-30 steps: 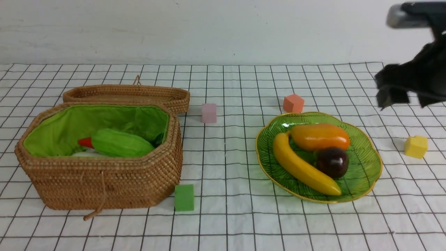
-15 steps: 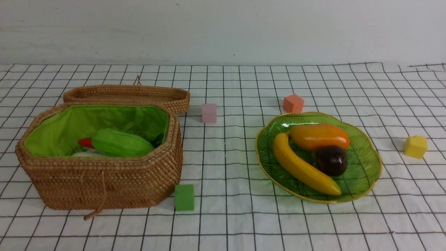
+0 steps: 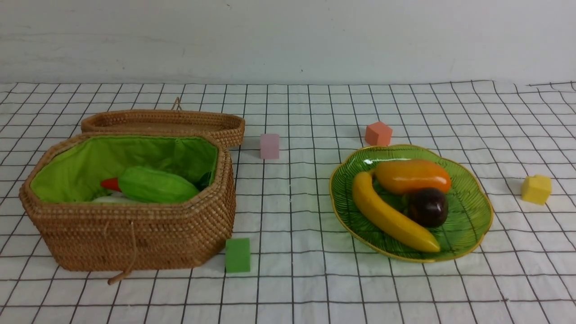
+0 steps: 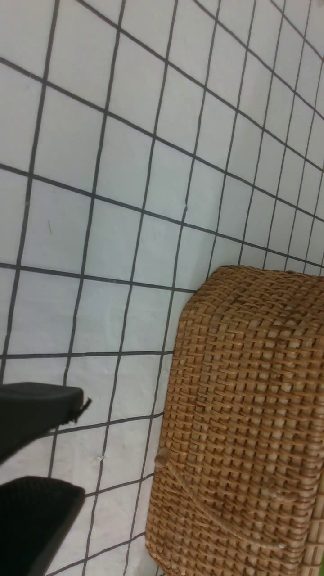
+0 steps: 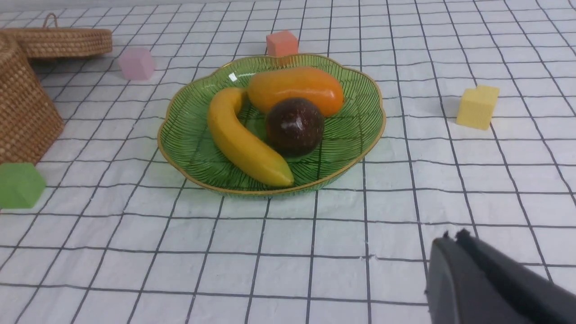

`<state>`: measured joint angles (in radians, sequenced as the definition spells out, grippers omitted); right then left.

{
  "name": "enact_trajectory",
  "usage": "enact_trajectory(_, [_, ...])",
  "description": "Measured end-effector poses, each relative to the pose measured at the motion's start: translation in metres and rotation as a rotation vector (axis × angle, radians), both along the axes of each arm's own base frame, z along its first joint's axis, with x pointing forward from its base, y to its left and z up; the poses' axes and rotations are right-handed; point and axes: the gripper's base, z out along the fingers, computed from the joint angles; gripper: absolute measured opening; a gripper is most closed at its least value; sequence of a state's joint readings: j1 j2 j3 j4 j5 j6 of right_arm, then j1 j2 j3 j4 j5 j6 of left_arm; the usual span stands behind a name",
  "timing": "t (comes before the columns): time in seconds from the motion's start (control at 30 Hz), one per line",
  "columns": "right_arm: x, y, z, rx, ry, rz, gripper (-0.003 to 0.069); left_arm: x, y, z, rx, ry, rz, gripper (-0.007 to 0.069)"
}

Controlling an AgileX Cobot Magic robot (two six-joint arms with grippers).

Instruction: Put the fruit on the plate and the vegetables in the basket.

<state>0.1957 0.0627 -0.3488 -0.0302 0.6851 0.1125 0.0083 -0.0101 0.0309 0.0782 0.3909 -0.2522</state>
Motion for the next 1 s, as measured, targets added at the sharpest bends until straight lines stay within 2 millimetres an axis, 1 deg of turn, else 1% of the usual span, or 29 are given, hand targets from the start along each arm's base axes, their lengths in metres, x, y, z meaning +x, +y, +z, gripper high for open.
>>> enact_trajectory(0.1, [0.000, -0.002, -0.002, -0.003, -0.049, -0.032, -0.0004, 0.000, 0.000, 0.000, 0.000, 0.000, 0.000, 0.0234])
enact_trajectory(0.17, [0.001, -0.003, -0.010, 0.005, -0.117, -0.081, -0.0002, 0.000, 0.000, 0.000, 0.000, 0.000, 0.000, 0.0237])
enact_trajectory(0.2, [0.002, -0.003, -0.011, 0.007, -0.119, -0.085, -0.0002, 0.000, 0.000, 0.000, 0.000, 0.000, 0.000, 0.0237])
enact_trajectory(0.27, [0.010, -0.004, -0.039, -0.008, -0.095, -0.128, -0.0001, 0.000, 0.000, 0.000, 0.000, 0.000, 0.000, 0.0237])
enact_trajectory(0.3, [0.011, -0.004, -0.041, -0.009, -0.093, -0.130, -0.0001, 0.000, 0.000, 0.000, 0.000, 0.000, 0.000, 0.0237])
enact_trajectory(0.33, [0.013, -0.004, -0.051, -0.015, -0.070, -0.136, -0.0001, 0.000, 0.000, 0.000, 0.000, 0.001, 0.000, 0.0237])
enact_trajectory(0.4, [0.017, -0.005, -0.083, -0.034, 0.013, -0.140, 0.0001, 0.000, 0.000, 0.000, 0.000, 0.002, 0.000, 0.0238])
enact_trajectory(0.43, [0.018, -0.005, -0.087, -0.035, 0.025, -0.140, 0.0001, 0.000, 0.000, 0.000, 0.000, 0.001, 0.000, 0.0238])
enact_trajectory(0.63, [0.020, -0.004, -0.089, -0.031, -0.013, -0.138, 0.0006, 0.000, 0.000, 0.000, 0.000, 0.001, 0.000, 0.0238])
enact_trajectory(1.0, [0.020, -0.004, -0.089, -0.031, -0.015, -0.138, 0.0015, 0.000, 0.000, 0.000, 0.000, 0.001, 0.000, 0.0238])
